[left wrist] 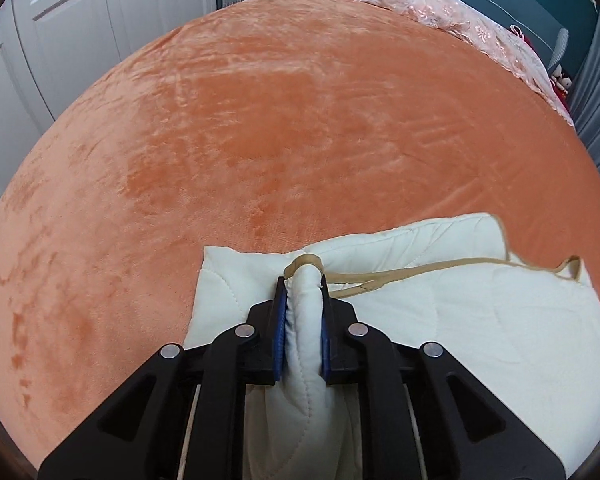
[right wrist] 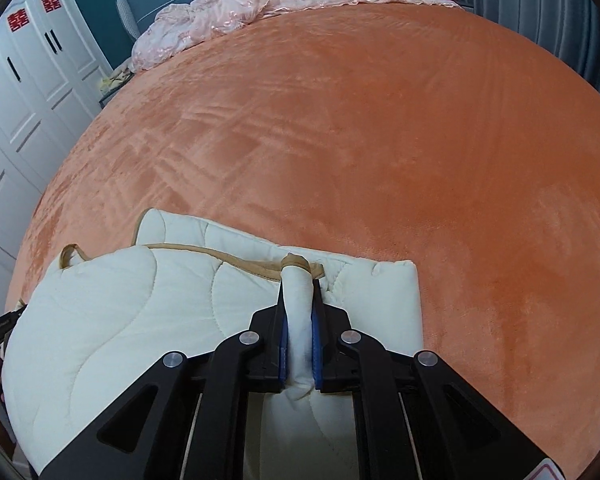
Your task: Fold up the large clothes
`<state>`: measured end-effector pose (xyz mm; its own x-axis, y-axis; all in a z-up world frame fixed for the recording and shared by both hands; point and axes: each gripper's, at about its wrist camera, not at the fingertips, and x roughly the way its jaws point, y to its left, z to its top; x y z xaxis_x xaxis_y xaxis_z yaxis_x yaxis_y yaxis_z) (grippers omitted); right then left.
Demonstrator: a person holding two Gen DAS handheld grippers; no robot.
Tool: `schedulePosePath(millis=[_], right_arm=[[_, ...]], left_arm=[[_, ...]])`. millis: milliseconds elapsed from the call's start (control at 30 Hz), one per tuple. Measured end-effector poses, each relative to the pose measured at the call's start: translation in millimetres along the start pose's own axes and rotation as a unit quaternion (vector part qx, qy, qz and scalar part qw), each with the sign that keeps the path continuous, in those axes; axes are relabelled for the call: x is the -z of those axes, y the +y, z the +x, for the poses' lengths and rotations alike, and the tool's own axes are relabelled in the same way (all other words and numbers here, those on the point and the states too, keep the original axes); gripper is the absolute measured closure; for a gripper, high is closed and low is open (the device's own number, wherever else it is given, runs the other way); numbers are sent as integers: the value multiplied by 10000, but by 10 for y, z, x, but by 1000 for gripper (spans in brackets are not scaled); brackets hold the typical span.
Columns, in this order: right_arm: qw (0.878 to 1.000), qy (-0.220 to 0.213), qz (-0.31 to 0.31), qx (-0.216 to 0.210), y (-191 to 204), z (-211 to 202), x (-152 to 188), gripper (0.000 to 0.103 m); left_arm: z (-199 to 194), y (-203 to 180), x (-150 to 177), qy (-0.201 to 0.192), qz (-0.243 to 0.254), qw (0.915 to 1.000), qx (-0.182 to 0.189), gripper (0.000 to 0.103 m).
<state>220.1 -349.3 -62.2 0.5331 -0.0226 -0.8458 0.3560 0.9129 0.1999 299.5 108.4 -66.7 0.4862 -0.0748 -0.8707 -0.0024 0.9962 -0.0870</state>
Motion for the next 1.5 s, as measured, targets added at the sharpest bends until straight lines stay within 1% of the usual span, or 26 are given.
schedulePosePath(millis=[100,200,367,433,467,500,533,567,600,667,700,733,767,833,867,900,933,967,1033,1067,1100,1133,1167,1267,1400,1500], right_arm=[[10000,-78,-44,44,17,70,50,96],[9998,-162,-87,95,45,114,78,96],[9999,-169,22,-16,17,141,59,96],[9999,-103,103,-88,-9,69,-3,94],[9998,-104,149,-49,-18,-9,-40,90],[9996,-179,203,54,-33,-121,-71,80],[9987,-367,282,226,-47,-277,-98,63],[9971,-600,345,332,-56,-433,-114,56],[9953,-820,370,354,-57,-584,-128,55],[9930,-1075,309,375,14,-826,-182,55],[9928,-1140,225,283,95,-901,-204,55],[9933,-1150,107,82,216,-945,-226,55],[9940,-1087,-40,-135,368,-952,-231,56],[9943,-773,-429,-590,740,-855,-211,63],[9931,-609,-611,-800,914,-784,-177,73],[9917,-451,-767,-932,1068,-703,-138,78],[9903,-269,-940,-992,1228,-597,-91,86],[9890,-128,-1095,-987,1353,-505,-46,93],[9873,146,-1314,-879,1532,-274,41,99],[9868,258,-1386,-795,1589,-167,89,99],[9865,323,-1453,-685,1625,-68,129,100],[9862,375,-1504,-588,1637,30,172,101],[9863,406,-1490,-573,1630,105,217,103],[9882,451,-1311,-648,1572,277,259,103],[9886,361,-1310,-644,1569,375,348,103],[9890,316,-1270,-689,1564,441,333,103]], left_arm=[[63,-59,47,-141,125,9996,-207,90],[84,-94,73,-260,181,9989,-336,90],[75,-104,63,-317,182,9987,-363,90],[23,-85,11,-248,181,9988,-372,88],[-46,-76,-20,-231,159,9986,-454,81],[-147,-45,-62,-290,103,9981,-542,69],[-285,-1,-98,-416,15,9974,-589,62],[-460,55,-144,-608,-91,9962,-610,50],[-611,101,-185,-779,-166,9951,-592,43],[-888,122,-300,-1013,-221,9928,-603,45],[-1001,81,-359,-1086,-189,9927,-491,45],[-1080,16,-407,-1120,-150,9932,-286,45],[-1148,-98,-441,-1132,-71,9935,-83,45],[-1186,-396,-447,-1122,207,9933,170,45],[-1157,-578,-413,-1058,356,9931,357,45],[-1087,-742,-366,-906,472,9932,565,45],[-991,-888,-309,-714,562,9930,754,45],[-856,-1034,-242,-500,651,9928,868,46],[-572,-1251,-105,-153,795,9930,856,53],[-427,-1325,-33,6,805,9932,841,55],[-303,-1372,25,112,789,9931,855,55],[-209,-1405,86,152,793,9936,791,55],[-123,-1423,136,116,839,9941,682,55],[22,-1489,234,-49,929,9941,557,54],[124,-1523,324,-214,995,9937,474,51],[165,-1524,328,-294,1007,9934,465,49]])
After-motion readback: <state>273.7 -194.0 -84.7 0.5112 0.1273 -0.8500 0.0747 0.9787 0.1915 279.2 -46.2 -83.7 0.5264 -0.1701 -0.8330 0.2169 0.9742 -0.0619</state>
